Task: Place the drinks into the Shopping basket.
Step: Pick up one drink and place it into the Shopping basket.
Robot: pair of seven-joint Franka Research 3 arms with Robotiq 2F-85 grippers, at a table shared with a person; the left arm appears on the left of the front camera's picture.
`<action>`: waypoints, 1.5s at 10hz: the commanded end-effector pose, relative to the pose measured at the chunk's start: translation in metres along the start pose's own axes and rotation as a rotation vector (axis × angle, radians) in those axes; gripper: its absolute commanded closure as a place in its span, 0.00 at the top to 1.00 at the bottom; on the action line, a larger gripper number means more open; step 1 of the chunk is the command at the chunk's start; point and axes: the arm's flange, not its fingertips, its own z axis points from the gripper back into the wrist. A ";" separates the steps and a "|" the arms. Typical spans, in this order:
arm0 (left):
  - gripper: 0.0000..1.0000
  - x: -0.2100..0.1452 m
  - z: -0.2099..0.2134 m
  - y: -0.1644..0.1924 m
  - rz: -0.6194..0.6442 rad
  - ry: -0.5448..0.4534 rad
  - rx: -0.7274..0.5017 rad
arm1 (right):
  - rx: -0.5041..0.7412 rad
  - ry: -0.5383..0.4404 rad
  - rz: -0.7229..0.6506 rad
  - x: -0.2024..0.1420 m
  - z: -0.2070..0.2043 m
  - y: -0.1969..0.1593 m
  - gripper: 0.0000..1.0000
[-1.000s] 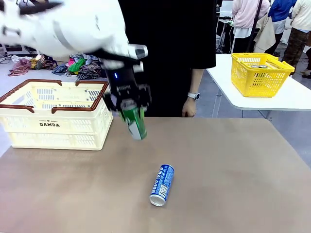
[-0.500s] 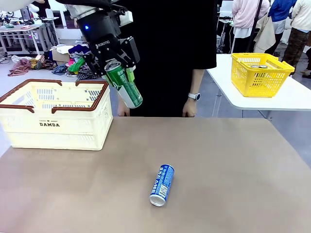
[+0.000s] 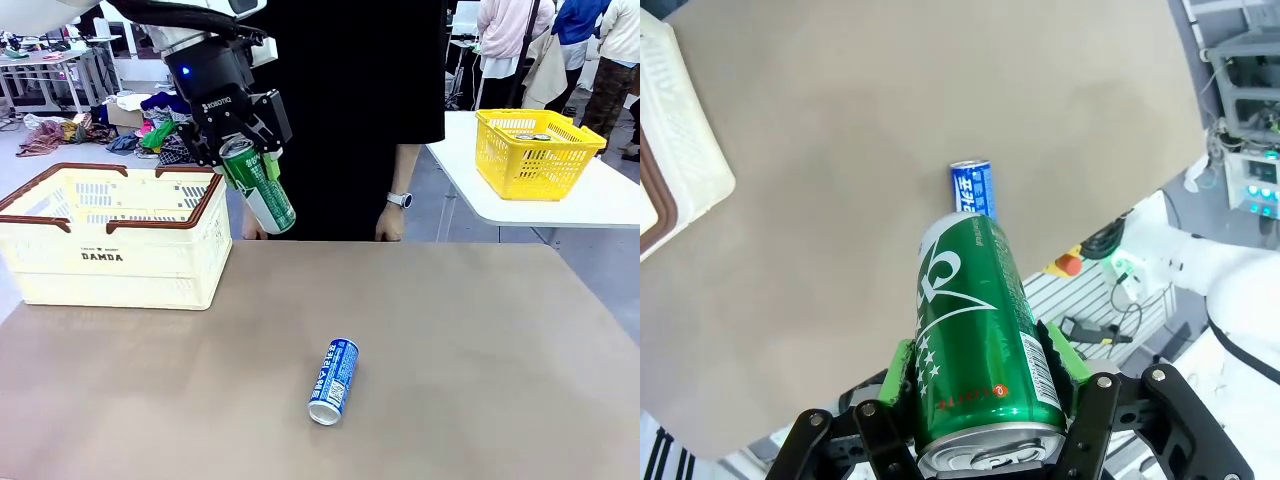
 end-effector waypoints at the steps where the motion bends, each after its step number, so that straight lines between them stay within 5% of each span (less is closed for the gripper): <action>1: 0.00 0.016 0.015 0.013 0.037 -0.024 0.006 | 0.004 0.000 -0.014 -0.001 0.002 0.005 1.00; 5: 0.00 0.061 0.090 0.145 0.153 -0.164 0.074 | 0.004 0.000 -0.014 -0.001 0.002 0.005 1.00; 10: 0.00 0.067 0.084 0.294 0.387 -0.040 0.188 | 0.004 0.000 -0.014 -0.001 0.002 0.005 1.00; 14: 0.00 0.095 0.045 0.337 0.522 -0.027 0.086 | 0.004 0.000 -0.014 -0.001 0.002 0.005 1.00; 15: 0.00 0.074 0.038 0.340 0.424 0.010 0.162 | 0.004 0.000 -0.014 -0.001 0.002 0.005 1.00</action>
